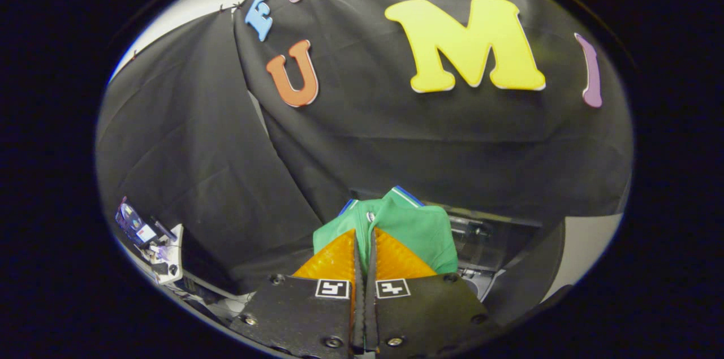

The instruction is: Put the clothes into the washing machine and then close the washing machine lid.

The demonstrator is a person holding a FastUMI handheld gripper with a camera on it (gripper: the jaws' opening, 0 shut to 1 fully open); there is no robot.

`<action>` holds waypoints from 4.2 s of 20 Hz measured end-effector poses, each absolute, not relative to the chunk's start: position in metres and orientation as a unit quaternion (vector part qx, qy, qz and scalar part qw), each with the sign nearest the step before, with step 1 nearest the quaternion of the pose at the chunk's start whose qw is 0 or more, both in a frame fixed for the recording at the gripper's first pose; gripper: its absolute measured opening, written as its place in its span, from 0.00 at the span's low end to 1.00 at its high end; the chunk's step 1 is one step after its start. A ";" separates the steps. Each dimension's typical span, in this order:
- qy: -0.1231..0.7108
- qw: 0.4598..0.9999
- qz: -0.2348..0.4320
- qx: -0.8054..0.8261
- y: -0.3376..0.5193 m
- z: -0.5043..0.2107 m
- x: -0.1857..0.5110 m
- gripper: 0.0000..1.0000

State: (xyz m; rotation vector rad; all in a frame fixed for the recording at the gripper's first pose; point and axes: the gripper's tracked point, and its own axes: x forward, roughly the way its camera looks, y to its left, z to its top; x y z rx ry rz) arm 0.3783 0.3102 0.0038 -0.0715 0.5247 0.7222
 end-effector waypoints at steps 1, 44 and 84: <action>0.262 0.902 0.341 -0.034 0.308 -0.011 0.383 0.04; 0.447 0.887 0.111 0.002 0.274 -0.275 0.426 0.59; 0.238 0.961 0.134 0.047 0.313 0.024 0.552 0.96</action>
